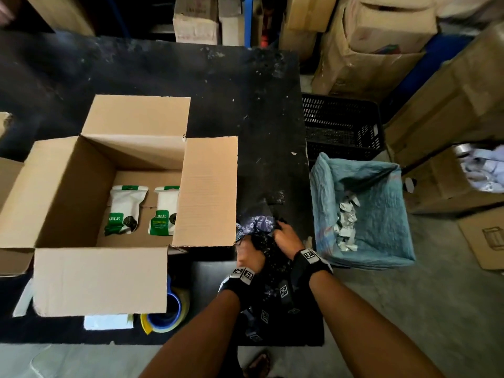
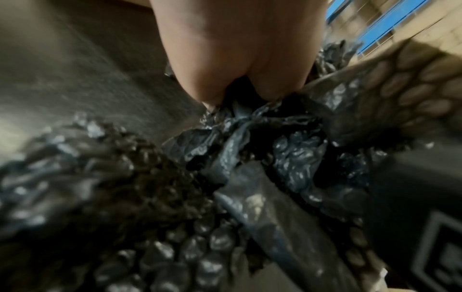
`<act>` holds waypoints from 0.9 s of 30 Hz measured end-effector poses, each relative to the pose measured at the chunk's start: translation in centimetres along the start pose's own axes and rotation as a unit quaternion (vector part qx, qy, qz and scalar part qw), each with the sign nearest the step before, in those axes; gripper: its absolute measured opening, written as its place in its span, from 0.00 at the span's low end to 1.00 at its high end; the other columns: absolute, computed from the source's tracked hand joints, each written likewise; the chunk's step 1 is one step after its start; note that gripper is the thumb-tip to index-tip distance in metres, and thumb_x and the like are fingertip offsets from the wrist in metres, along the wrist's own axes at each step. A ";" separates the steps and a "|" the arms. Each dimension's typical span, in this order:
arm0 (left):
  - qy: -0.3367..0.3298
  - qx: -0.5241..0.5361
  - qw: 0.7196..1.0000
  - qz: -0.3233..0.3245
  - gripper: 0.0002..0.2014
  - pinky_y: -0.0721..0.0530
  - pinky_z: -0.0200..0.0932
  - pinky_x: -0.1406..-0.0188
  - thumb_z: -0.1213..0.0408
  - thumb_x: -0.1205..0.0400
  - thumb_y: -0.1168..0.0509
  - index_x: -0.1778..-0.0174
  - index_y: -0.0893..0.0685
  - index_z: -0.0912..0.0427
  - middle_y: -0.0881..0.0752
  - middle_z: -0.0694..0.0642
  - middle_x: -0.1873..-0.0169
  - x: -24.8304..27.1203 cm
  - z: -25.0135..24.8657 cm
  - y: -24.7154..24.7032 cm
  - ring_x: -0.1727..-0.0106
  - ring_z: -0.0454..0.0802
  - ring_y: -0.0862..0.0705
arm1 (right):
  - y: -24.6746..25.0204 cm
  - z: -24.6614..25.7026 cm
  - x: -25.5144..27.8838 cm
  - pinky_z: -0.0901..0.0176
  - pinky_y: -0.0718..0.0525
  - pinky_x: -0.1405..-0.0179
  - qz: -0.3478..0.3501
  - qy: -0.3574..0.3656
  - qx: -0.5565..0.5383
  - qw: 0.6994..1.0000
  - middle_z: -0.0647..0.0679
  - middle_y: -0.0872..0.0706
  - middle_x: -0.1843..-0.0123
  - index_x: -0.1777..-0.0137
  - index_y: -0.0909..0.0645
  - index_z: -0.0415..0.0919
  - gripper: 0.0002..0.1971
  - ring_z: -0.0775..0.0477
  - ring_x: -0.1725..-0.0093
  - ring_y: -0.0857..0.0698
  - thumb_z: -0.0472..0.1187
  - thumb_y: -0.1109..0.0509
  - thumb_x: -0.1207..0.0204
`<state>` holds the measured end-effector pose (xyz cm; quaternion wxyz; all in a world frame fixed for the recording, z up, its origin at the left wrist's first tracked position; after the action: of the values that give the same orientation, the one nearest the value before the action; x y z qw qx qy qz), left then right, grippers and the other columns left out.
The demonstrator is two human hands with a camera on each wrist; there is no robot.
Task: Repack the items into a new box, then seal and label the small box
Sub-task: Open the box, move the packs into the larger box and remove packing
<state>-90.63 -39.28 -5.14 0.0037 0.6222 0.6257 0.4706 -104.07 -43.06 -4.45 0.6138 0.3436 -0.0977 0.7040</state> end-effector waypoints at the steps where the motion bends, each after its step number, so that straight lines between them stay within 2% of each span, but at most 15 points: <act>1: -0.006 0.011 1.000 -0.001 0.17 0.19 0.47 0.38 0.64 0.18 0.34 0.33 0.18 0.61 0.13 0.63 0.39 0.5 -0.4 0.1 0.37 0.60 0.15 | 0.4 -0.2 0.1 0.51 0.18 0.37 -0.013 -0.003 -0.018 1.000 0.44 0.09 0.46 0.46 0.11 0.42 0.07 0.43 0.42 0.13 0.37 0.31 0.17; 3: -0.016 0.028 0.999 0.001 0.16 0.18 0.48 0.40 0.62 0.18 0.34 0.34 0.18 0.61 0.13 0.63 0.40 1.2 -1.1 0.1 0.38 0.61 0.14 | 1.1 -0.1 0.4 0.50 0.17 0.37 -0.030 -0.006 -0.031 0.999 0.43 0.08 0.45 0.46 0.10 0.39 0.07 0.41 0.40 0.12 0.38 0.29 0.18; 7: -0.063 0.073 0.995 0.023 0.16 0.19 0.48 0.41 0.66 0.20 0.33 0.37 0.18 0.63 0.12 0.67 0.42 3.4 -3.2 0.4 0.39 0.64 0.14 | 3.5 1.0 2.8 0.54 0.18 0.42 -0.066 0.016 -0.033 0.997 0.44 0.09 0.43 0.42 0.09 0.39 0.10 0.46 0.40 0.13 0.39 0.29 0.18; 13: -0.154 0.107 0.982 0.008 0.16 0.21 0.44 0.40 0.63 0.21 0.31 0.37 0.16 0.62 0.12 0.66 0.41 9.4 -7.6 3.7 0.37 0.63 0.15 | 7.0 5.8 9.3 0.60 0.27 0.50 -0.100 0.090 -0.014 0.991 0.43 0.12 0.46 0.52 0.14 0.42 0.06 0.52 0.44 0.20 0.36 0.33 0.16; 15: -0.194 0.116 0.974 -0.004 0.15 0.20 0.43 0.44 0.61 0.20 0.31 0.38 0.15 0.63 0.11 0.66 0.42 11.5 -9.5 5.5 0.39 0.63 0.14 | 8.5 8.2 11.8 0.61 0.29 0.51 -0.120 0.113 0.004 0.986 0.41 0.12 0.42 0.47 0.13 0.41 0.08 0.51 0.42 0.20 0.38 0.34 0.15; 17: -0.228 0.126 0.965 -0.021 0.14 0.20 0.44 0.44 0.61 0.19 0.32 0.40 0.16 0.63 0.12 0.66 0.42 13.4 -11.5 7.7 0.39 0.65 0.15 | 9.6 11.3 14.6 0.60 0.28 0.52 -0.137 0.131 0.006 0.982 0.42 0.15 0.41 0.40 0.13 0.37 0.11 0.50 0.40 0.21 0.39 0.35 0.13; 19: -0.256 0.133 0.957 -0.037 0.14 0.19 0.47 0.42 0.60 0.19 0.34 0.39 0.16 0.63 0.12 0.67 0.42 15.0 -13.2 10.4 0.39 0.66 0.15 | 10.2 14.3 16.3 0.62 0.23 0.59 -0.150 0.153 -0.015 0.977 0.44 0.17 0.46 0.48 0.14 0.38 0.07 0.50 0.44 0.22 0.38 0.34 0.13; 21: -0.283 0.136 0.948 -0.053 0.18 0.18 0.49 0.41 0.56 0.21 0.35 0.39 0.15 0.63 0.12 0.67 0.42 16.2 -14.7 13.3 0.40 0.65 0.14 | 10.0 17.3 17.1 0.68 0.23 0.70 -0.160 0.160 -0.038 0.973 0.44 0.15 0.55 0.50 0.15 0.40 0.05 0.49 0.54 0.19 0.40 0.31 0.15; 23: -0.313 0.129 0.938 -0.077 0.22 0.16 0.50 0.43 0.54 0.23 0.38 0.40 0.14 0.63 0.11 0.66 0.44 16.7 -15.8 16.3 0.41 0.64 0.13 | 9.4 20.0 17.1 0.63 0.20 0.60 -0.173 0.169 -0.042 0.969 0.45 0.12 0.59 0.49 0.14 0.42 0.12 0.48 0.59 0.16 0.51 0.27 0.21; 24: -0.324 0.125 0.933 -0.091 0.20 0.17 0.50 0.43 0.57 0.22 0.37 0.40 0.14 0.65 0.11 0.67 0.44 16.8 -16.1 18.1 0.41 0.65 0.13 | 8.8 21.8 17.4 0.58 0.18 0.55 -0.178 0.181 -0.041 0.966 0.45 0.11 0.57 0.47 0.12 0.40 0.18 0.45 0.57 0.14 0.55 0.27 0.25; 25: -0.327 0.120 0.932 -0.102 0.16 0.19 0.49 0.44 0.62 0.20 0.36 0.40 0.14 0.67 0.11 0.69 0.43 16.9 -16.1 19.6 0.41 0.66 0.13 | 8.1 23.1 17.3 0.56 0.17 0.55 -0.175 0.193 -0.050 0.964 0.44 0.11 0.57 0.43 0.11 0.38 0.20 0.43 0.57 0.13 0.54 0.27 0.24; 27: -0.324 0.117 0.930 -0.124 0.13 0.21 0.48 0.44 0.71 0.19 0.36 0.40 0.15 0.70 0.12 0.71 0.43 16.7 -15.8 23.0 0.40 0.67 0.15 | 5.8 26.2 17.4 0.58 0.21 0.62 -0.147 0.214 -0.054 0.964 0.43 0.12 0.56 0.37 0.13 0.36 0.15 0.46 0.59 0.17 0.45 0.30 0.16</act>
<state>-85.92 -40.40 27.02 0.1919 0.6542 0.7134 0.1620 -100.12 -45.12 27.22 0.7348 0.1618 0.0496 0.6568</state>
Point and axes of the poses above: each hand's wrist, its own x-axis away from the middle knuckle, its own y-axis out of the back of the hand, z = x × y, the point moved 8 cm from there along -x, towards the middle knuckle
